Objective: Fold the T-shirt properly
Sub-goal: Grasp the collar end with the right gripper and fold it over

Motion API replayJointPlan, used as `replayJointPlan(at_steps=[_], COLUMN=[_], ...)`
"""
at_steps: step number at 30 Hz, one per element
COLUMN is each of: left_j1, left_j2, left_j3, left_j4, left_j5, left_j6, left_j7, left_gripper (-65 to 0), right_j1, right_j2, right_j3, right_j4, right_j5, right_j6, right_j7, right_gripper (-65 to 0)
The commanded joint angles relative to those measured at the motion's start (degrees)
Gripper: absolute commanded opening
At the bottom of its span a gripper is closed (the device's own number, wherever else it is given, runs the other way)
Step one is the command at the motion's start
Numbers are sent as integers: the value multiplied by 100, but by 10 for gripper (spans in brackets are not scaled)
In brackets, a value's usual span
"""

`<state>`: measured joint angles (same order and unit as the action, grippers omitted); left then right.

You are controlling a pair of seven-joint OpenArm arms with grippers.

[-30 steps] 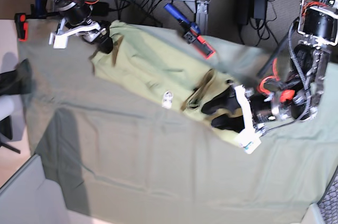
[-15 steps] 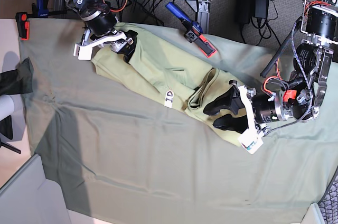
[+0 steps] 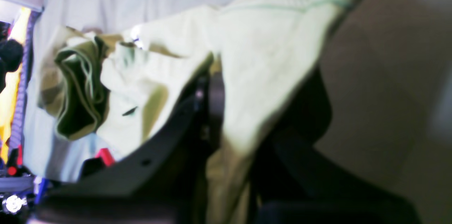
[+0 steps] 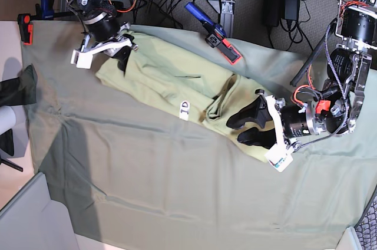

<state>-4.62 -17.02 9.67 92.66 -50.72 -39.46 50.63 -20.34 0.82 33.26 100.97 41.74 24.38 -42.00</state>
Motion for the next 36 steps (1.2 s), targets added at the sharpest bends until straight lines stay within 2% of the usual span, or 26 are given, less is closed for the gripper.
replayJointPlan(at_steps=[1, 7, 11, 14, 16, 19, 23, 27, 30, 31, 36], left_j1=[-111, -111, -107, -87, -72, -76, -76, -79, -79, -79, -94], left_j2=[-52, -509, -658, -682, -682, -684, -708, -780, -791, -793, -824], left_j3=[-33, -37, -37, -37, -37, -37, -37, -37, -37, -37, -37], left_j4=[162, 1091, 1226, 1226, 1207, 1058, 796, 758, 758, 758, 758], left_j5=[-188, -280, -275, -175, -24, 149, 212, 210, 210, 214, 210], left_j6=[-54, -54, -54, -54, -54, -54, -54, -54, -54, -54, -54], left_j7=[-31, 44, 72, 107, 105, 103, 101, 72, 63, 66, 63], left_gripper=[-291, -291, -291, -291, -291, -291, -291, -291, -291, -291, -291], right_j1=[-2, -4, -4, 0, 22, 186, 389, 540, 614, 640, 719], right_j2=[151, 688, 1095, 1364, 1386, 1106, 378, -400, -835, -946, -940], right_j3=[153, 901, 1281, 1486, 1504, 1499, 1279, 531, -234, -494, -1869], right_j4=[87, 87, 87, 87, 142, 350, 828, 1318, 1386, 1381, 1357], right_j5=[63, 61, 87, 590, 953, 1239, 1285, 994, 654, 466, -780], right_j6=[243, 240, 240, 243, 243, 245, 247, 247, 247, 245, 247], right_j7=[170, 98, 94, -116, -208, -452, -446, -385, -229, -175, 461], right_gripper=[-650, -650, -650, -650, -650, -650, -650, -650, -650, -650, -650])
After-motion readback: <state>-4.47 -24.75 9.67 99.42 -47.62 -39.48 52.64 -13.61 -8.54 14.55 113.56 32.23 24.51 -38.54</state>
